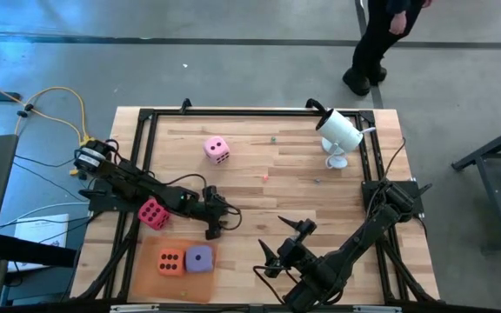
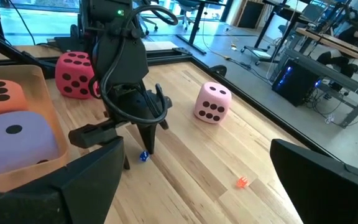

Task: Pick & Place Dice
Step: Put the small blue dice into the orange bin

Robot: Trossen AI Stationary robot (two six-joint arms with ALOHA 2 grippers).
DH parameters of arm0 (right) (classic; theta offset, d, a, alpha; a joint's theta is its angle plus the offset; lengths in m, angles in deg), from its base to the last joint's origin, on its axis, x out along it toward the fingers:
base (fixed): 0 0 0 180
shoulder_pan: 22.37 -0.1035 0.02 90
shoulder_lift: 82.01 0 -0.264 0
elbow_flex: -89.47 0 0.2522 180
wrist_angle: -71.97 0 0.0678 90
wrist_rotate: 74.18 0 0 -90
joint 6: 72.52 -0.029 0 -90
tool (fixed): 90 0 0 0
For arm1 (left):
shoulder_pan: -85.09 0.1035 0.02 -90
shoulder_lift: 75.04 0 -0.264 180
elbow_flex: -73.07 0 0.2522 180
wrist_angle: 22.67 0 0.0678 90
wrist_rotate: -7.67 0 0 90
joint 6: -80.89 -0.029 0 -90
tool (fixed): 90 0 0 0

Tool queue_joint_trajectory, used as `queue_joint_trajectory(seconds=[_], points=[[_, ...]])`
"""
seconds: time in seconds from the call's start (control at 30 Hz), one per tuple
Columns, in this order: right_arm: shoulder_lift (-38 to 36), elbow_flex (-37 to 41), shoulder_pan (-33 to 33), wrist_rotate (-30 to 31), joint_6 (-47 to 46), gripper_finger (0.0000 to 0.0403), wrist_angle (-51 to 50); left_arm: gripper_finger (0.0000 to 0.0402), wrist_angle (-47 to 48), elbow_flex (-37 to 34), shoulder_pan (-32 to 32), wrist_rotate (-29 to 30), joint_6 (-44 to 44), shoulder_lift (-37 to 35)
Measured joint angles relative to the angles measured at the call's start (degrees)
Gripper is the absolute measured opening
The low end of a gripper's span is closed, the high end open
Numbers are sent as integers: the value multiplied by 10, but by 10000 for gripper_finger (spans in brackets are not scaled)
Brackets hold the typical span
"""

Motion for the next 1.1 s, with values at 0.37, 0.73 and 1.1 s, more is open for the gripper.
queue_joint_trajectory(seconds=[0.37, 0.73, 1.1], points=[[0, 0, 0, 0, 0, 391, 0, 196, 0, 0, 0, 4, 2, 0], [0, 0, 0, 0, 0, 391, 0, 43, 14, 0, 0, 4, -30, 0], [0, 0, 0, -1, 0, 391, 0, 43, 246, 69, -36, 21, -57, -84]])
